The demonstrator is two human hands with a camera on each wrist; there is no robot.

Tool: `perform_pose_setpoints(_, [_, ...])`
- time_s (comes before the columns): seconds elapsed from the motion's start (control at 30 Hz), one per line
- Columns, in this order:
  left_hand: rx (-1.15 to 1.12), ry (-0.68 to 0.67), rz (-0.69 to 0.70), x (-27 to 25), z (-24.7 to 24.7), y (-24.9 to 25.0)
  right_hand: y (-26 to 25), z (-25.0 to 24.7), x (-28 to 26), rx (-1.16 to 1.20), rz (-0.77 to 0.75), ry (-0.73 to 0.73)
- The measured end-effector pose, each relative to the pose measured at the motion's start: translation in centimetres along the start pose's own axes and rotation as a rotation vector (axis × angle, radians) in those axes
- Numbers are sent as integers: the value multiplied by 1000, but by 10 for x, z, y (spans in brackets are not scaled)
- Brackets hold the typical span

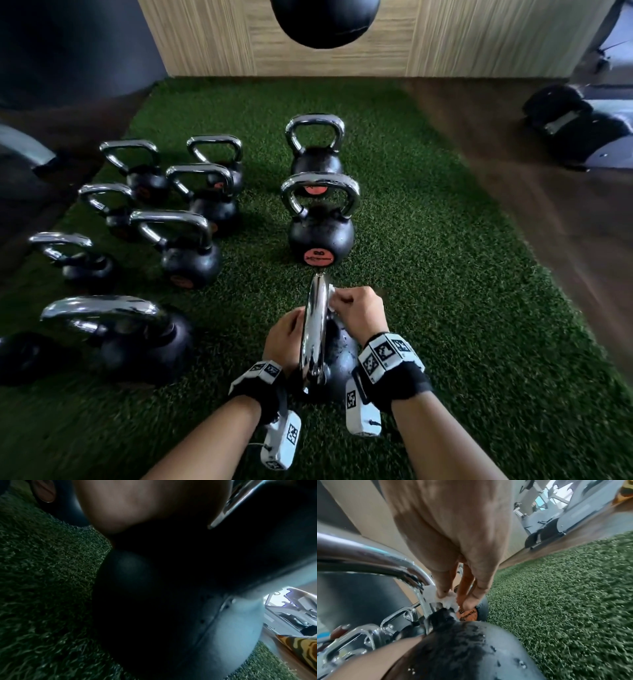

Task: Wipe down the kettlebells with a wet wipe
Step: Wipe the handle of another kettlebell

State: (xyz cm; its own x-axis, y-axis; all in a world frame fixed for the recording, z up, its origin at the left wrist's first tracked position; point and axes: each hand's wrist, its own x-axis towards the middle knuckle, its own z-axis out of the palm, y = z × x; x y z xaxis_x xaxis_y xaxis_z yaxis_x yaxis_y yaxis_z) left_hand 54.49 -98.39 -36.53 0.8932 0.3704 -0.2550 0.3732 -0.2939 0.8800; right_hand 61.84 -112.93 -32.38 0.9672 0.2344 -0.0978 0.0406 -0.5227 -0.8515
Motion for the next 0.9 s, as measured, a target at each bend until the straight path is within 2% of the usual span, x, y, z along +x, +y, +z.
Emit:
perform_pose_setpoints(0.1, [115,40,79,-3,-2,5,-7,-2,4,-43,9,-28])
perform_pose_setpoints(0.27, [32,22,7,1,0,2,-11,-1,7,37,-67,110])
perform_pose_setpoints(0.33, [-33,25,-31,3,2,-1,-7,4,6,155,-34,87])
perform_pose_setpoints(0.47, [-1,11,-2,4,2,-2,-5,3,7,262,73,27])
perform_pose_setpoints(0.6, [-37,60,-31,2,3,0,-9,-8,-2,234,-96,103])
perform_pose_setpoints(0.77, [-75,99,-17,-1,4,2,-14,-25,-23,187,-310,30])
perform_pose_setpoints(0.9, [-104,86,-35,-3,3,4,-29,-28,-17,407,-192,-33])
